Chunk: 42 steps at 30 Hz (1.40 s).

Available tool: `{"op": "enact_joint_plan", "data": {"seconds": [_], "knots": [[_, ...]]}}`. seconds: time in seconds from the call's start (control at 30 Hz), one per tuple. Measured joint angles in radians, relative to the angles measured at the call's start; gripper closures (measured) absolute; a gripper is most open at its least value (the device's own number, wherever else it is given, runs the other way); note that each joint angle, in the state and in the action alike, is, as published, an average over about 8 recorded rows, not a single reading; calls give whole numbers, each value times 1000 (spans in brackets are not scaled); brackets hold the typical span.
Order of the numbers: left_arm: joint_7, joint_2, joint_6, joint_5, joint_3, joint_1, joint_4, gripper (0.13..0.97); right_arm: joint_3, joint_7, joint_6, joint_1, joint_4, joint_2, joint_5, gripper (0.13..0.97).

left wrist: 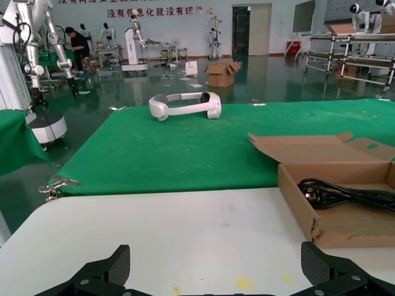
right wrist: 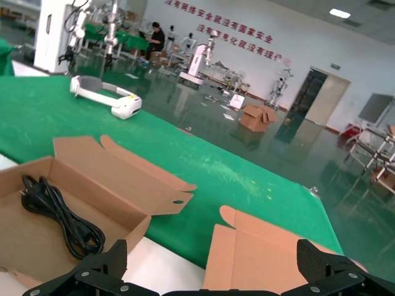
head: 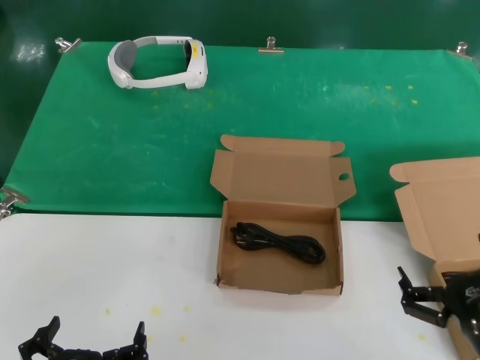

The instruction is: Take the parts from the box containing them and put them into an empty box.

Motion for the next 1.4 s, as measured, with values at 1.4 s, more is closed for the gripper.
{"op": "enact_joint_plan", "data": {"seconds": [1.4], "knots": [[0,0,0,-1,1,0,-1,132,-33,-51,168,-208,111,37,441,129]]}}
